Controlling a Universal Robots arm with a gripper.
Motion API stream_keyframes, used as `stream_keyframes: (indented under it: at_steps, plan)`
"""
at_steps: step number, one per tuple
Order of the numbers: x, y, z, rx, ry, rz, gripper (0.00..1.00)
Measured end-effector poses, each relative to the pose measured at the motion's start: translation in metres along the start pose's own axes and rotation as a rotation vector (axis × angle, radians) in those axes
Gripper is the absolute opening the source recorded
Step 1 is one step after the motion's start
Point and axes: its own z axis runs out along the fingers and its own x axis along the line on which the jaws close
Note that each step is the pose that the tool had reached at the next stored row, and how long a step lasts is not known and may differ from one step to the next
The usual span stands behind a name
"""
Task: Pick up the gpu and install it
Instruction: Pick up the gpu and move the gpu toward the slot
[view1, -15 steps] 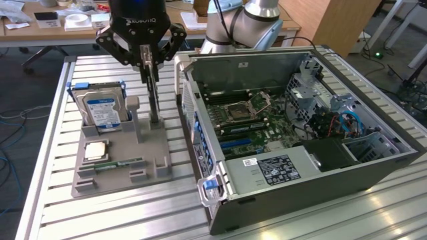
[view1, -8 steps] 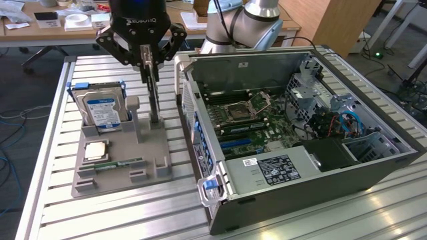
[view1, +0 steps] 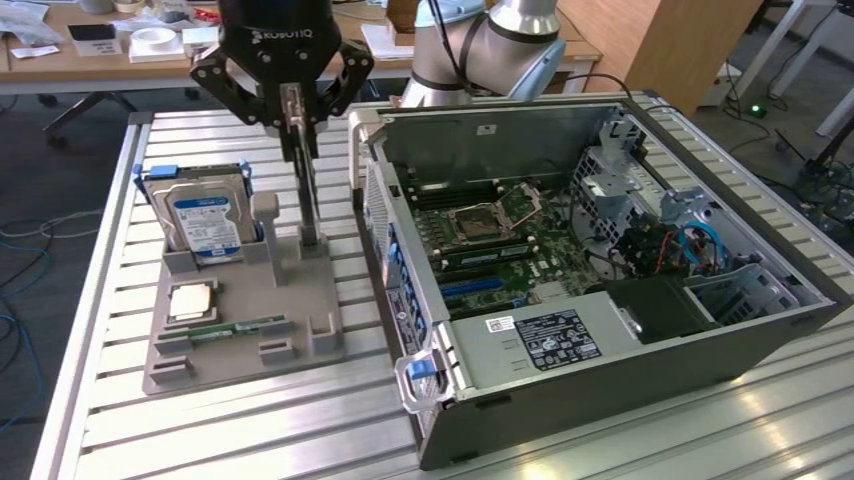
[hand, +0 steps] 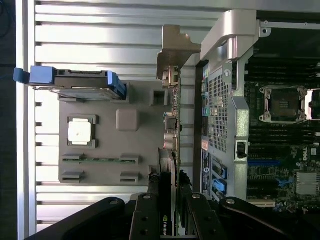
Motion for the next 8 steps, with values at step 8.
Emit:
stream_keyframes:
  at_steps: [8]
  plan:
    - [-0.0002,0.0003,-0.0064,-0.0001,0.0,0.0,0.26]
